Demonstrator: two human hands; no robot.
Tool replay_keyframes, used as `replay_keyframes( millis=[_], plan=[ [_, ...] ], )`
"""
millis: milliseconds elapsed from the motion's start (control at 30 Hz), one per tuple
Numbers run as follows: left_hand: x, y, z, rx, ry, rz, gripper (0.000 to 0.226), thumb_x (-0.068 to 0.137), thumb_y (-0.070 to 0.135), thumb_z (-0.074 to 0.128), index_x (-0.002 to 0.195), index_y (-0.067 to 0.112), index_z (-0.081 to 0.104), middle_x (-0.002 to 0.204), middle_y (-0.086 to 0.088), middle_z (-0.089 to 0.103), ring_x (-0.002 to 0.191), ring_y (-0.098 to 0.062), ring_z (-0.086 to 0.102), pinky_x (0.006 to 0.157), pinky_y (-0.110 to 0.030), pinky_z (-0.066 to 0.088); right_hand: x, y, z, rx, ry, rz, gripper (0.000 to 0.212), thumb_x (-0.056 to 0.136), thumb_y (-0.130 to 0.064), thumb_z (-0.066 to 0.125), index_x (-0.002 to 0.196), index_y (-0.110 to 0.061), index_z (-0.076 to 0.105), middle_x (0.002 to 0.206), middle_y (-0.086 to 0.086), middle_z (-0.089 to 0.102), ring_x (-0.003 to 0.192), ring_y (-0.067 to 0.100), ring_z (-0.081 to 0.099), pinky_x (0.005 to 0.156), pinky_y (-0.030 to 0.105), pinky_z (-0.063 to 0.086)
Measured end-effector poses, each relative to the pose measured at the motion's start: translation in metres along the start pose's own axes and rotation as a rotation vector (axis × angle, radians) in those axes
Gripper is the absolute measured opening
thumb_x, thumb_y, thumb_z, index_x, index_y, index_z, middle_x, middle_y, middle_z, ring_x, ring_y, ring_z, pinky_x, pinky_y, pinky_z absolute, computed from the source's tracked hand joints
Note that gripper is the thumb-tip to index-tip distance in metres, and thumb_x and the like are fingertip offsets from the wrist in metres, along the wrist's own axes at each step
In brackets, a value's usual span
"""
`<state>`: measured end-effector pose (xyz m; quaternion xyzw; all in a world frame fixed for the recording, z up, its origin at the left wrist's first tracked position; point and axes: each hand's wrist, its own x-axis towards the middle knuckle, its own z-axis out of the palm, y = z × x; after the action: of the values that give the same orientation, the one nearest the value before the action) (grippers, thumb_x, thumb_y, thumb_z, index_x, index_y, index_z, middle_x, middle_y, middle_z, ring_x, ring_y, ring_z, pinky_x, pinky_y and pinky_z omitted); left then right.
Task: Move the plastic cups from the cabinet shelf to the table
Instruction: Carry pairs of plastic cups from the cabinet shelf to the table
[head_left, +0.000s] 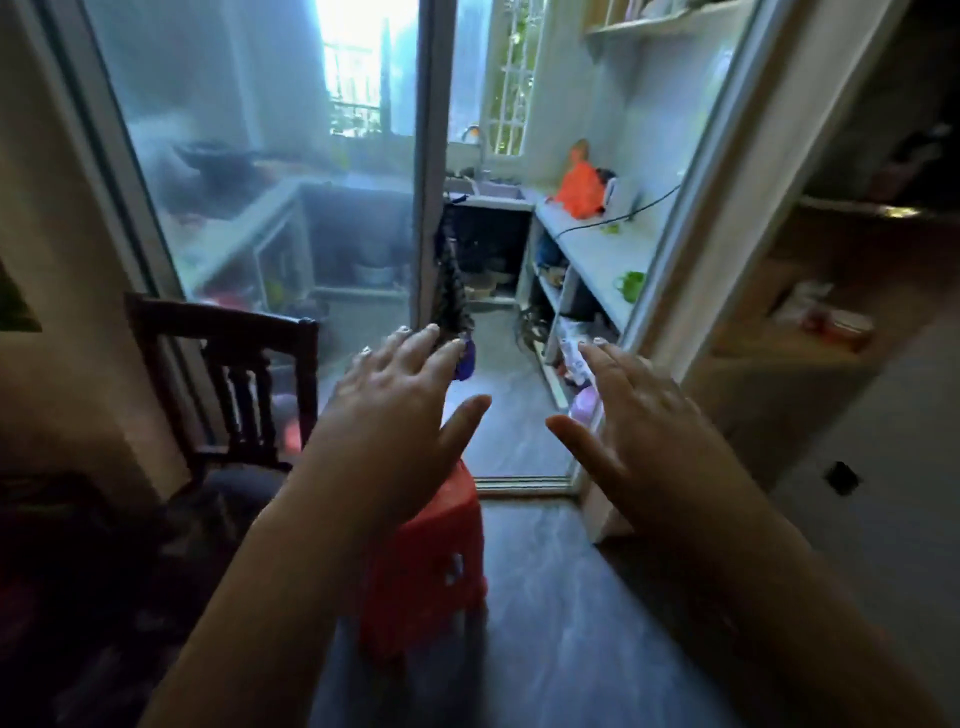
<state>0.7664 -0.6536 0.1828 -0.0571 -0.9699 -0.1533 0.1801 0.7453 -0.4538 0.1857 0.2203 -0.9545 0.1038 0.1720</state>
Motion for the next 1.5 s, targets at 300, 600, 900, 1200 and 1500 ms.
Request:
replay_keyframes(
  millis=[300, 600, 900, 1200, 1500],
  plan=[
    [0.075, 0.172, 0.062, -0.136, -0.084, 0.378, 0.070, 0.085, 0.061, 0.023, 0.146, 0.031, 0.007, 0.157, 0.005, 0.010, 0.142, -0.012, 0.007, 0.113, -0.033, 0.007, -0.076, 0.162, -0.066, 0.016, 0.165, 0.315, 0.085, 0.081, -0.069, 0.014, 0.147, -0.015, 0.022, 0.153, 0.003, 0.028, 0.139, 0.014, 0.022, 0.112, 0.027, 0.015],
    [0.161, 0.268, 0.156, -0.210, -0.140, 0.527, 0.068, 0.085, 0.059, 0.024, 0.145, 0.028, 0.018, 0.156, 0.001, 0.017, 0.142, -0.016, 0.011, 0.113, -0.032, 0.009, -0.079, 0.283, -0.048, 0.003, 0.136, 0.506, 0.077, 0.083, -0.066, 0.020, 0.148, -0.025, 0.014, 0.155, -0.006, 0.019, 0.140, 0.007, 0.013, 0.114, 0.028, 0.014],
    [0.316, 0.312, 0.283, -0.197, -0.185, 0.486, 0.064, 0.089, 0.056, 0.032, 0.145, 0.026, 0.022, 0.155, -0.002, 0.021, 0.141, -0.021, 0.016, 0.112, -0.038, 0.017, 0.033, 0.444, -0.010, -0.021, 0.081, 0.528, 0.069, 0.089, -0.058, 0.030, 0.148, -0.023, 0.016, 0.155, -0.005, 0.020, 0.141, 0.008, 0.014, 0.115, 0.030, 0.017],
    [0.421, 0.363, 0.370, -0.169, -0.303, 0.497, 0.065, 0.088, 0.054, 0.026, 0.145, 0.024, 0.021, 0.156, -0.003, 0.017, 0.142, -0.021, 0.013, 0.115, -0.041, 0.018, 0.082, 0.569, 0.030, 0.016, 0.003, 0.543, 0.070, 0.086, -0.061, 0.026, 0.146, -0.027, 0.019, 0.152, -0.009, 0.025, 0.138, 0.004, 0.018, 0.107, 0.020, 0.015],
    [0.493, 0.406, 0.444, -0.132, -0.309, 0.353, 0.062, 0.090, 0.050, 0.037, 0.144, 0.023, 0.023, 0.155, -0.004, 0.019, 0.142, -0.021, 0.012, 0.115, -0.040, 0.016, 0.146, 0.703, 0.059, 0.087, -0.085, 0.443, 0.065, 0.088, -0.056, 0.036, 0.144, -0.026, 0.024, 0.150, -0.006, 0.031, 0.136, 0.010, 0.028, 0.105, 0.025, 0.023]
  ],
)
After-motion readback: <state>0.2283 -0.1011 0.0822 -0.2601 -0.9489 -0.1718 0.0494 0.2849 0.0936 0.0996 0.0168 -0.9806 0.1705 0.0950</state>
